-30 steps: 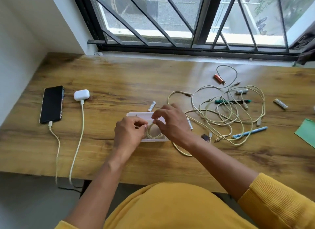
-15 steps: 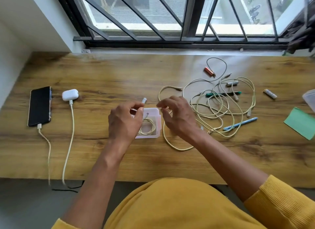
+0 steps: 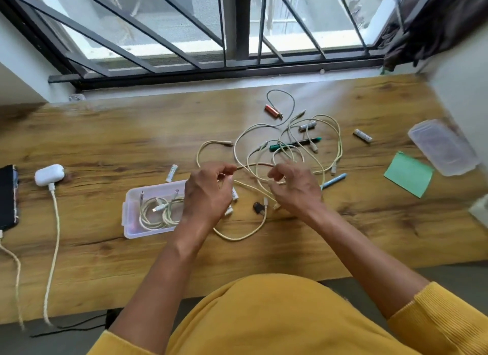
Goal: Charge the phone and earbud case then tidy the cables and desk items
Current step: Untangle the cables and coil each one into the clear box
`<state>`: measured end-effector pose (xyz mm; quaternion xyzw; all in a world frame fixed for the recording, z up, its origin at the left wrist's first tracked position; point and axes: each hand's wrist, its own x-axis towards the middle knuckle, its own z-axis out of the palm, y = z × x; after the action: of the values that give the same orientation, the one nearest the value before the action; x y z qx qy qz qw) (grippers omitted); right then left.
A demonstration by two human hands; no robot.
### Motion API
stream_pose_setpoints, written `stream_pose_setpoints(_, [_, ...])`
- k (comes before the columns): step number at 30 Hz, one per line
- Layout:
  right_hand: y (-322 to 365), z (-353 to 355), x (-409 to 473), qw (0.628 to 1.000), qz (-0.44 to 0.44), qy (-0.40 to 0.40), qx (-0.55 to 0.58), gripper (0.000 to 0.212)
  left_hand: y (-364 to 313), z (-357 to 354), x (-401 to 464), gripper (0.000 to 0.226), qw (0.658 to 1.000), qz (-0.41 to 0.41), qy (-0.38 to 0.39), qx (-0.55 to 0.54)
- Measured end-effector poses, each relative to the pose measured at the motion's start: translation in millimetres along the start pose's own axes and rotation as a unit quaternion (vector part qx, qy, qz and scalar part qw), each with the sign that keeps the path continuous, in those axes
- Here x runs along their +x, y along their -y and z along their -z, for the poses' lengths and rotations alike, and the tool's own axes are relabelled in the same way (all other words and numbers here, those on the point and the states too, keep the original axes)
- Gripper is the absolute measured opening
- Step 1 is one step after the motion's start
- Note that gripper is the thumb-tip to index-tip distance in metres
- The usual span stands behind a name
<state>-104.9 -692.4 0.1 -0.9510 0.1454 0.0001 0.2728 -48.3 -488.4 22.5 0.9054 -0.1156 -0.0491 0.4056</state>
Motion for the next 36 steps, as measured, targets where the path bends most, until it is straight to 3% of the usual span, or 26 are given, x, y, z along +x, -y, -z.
stream_pose_setpoints(5, [-15.1, 0.9, -3.7, 0.996, 0.020, 0.066, -0.061, 0.014, -11.8, -19.7, 7.0, 0.037, 0.999, 0.024, -0.005, 0.022])
stream_pose_setpoints(14, [-16.1, 4.2, 11.9, 0.993, 0.044, 0.086, -0.067, 0.009, -26.7, -29.6, 7.6, 0.034, 0.997, 0.054, -0.052, 0.021])
stream_pose_setpoints(21, [-13.4, 38.2, 24.6, 0.986, 0.104, 0.035, 0.123, 0.010, -36.1, -39.8, 7.5, 0.032, 0.996, 0.070, -0.052, -0.012])
stream_pose_setpoints(26, [0.6, 75.3, 39.5, 0.943, 0.153, 0.008, 0.297, 0.006, -62.9, -42.1, 15.7, 0.042, 0.988, 0.020, -0.085, -0.129])
stream_pose_setpoints(30, [9.1, 101.7, 48.3, 0.907, 0.210, 0.008, 0.366, 0.008, -86.9, -32.1, 27.9, 0.043, 0.972, -0.058, -0.106, -0.201])
stream_pose_setpoints(33, [12.3, 116.1, 49.1, 0.876, 0.236, 0.042, 0.419, 0.014, -100.7, -21.4, 37.8, 0.029, 0.962, -0.100, -0.104, -0.231])
stream_pose_setpoints(36, [8.6, 122.2, 45.9, 0.863, 0.218, 0.105, 0.443, 0.023, -107.7, -6.4, 43.3, 0.035, 0.925, -0.077, -0.052, -0.369])
